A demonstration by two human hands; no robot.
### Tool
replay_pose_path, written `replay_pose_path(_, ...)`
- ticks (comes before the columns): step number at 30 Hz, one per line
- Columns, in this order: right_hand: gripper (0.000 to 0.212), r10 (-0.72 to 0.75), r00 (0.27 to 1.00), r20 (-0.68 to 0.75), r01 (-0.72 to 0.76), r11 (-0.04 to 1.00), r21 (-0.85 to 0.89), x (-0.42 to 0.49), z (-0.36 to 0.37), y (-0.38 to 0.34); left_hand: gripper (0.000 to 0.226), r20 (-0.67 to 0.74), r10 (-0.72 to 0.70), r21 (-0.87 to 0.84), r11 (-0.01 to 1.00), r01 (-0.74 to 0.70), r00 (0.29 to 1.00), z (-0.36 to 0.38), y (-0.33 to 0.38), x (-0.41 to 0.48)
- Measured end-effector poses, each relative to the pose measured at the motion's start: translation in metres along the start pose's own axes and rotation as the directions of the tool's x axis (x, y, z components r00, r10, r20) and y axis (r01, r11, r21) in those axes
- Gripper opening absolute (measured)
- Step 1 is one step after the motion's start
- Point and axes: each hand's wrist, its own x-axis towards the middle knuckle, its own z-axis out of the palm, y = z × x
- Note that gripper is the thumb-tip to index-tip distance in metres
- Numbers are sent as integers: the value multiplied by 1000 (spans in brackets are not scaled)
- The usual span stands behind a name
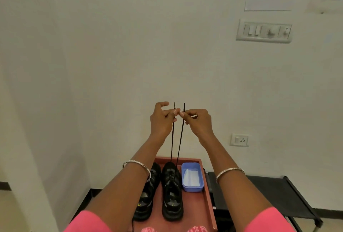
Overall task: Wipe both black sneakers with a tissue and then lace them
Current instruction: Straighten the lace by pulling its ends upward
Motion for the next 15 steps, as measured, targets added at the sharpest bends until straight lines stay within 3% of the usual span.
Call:
replay_pose_path(3,16,-2,1000,-8,2,1000,-20,13,0,1,27,-29,21,73,997,-19,999,7,-1,9)
replay_pose_path(8,25,-29,999,41,32,998,-57,25,-2,-2,5,-52,19,51,999,-16,998,12,2,17)
replay_pose_path(12,35,-34,997,63,39,996,-82,32,-3,0,1,-42,-52,39,998,54,998,13,6,24)
replay_pose_path(15,31,-36,996,86,44,995,-94,36,-3,2,5,-37,-122,13,992,123,992,14,8,27)
